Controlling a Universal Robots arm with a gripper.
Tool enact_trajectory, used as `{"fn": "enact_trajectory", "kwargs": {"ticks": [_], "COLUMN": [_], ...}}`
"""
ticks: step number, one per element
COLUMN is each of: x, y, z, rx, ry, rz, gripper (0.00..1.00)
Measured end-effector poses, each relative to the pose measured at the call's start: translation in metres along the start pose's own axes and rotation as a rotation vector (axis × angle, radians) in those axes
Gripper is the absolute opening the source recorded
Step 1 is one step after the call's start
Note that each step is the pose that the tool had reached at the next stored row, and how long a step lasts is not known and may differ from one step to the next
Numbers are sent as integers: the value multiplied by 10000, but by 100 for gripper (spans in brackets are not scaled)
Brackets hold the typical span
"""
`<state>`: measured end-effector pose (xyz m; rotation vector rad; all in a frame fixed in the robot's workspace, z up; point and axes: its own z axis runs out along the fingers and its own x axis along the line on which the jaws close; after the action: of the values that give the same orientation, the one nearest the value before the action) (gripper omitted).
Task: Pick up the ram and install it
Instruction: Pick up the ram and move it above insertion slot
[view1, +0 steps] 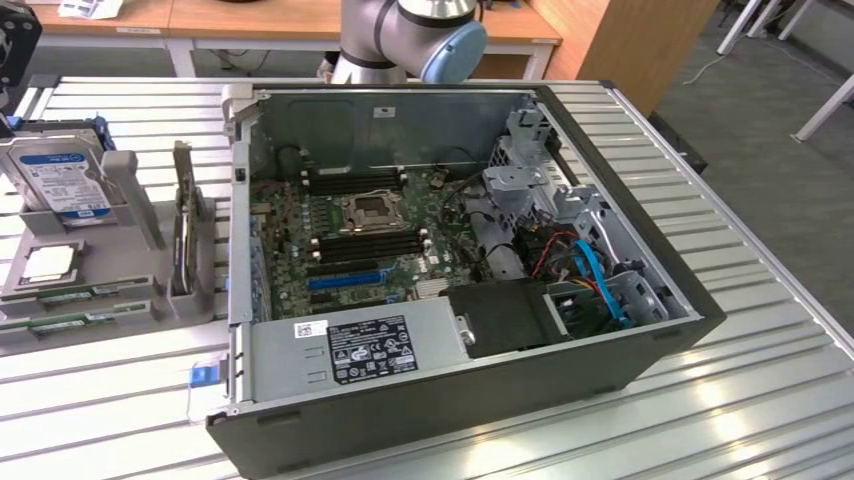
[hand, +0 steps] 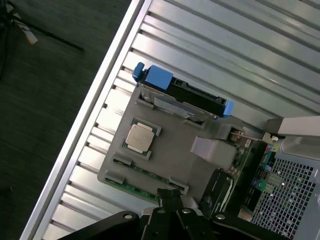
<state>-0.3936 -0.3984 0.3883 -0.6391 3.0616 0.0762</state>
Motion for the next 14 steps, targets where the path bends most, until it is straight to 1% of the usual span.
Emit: {"fn": "enact_trajectory", "kwargs": {"ticks": [14], "x": [0], "y": [0], "z": [1], "rx": [-34], "ry": [67], "rz": [-1486], "gripper": [10]}}
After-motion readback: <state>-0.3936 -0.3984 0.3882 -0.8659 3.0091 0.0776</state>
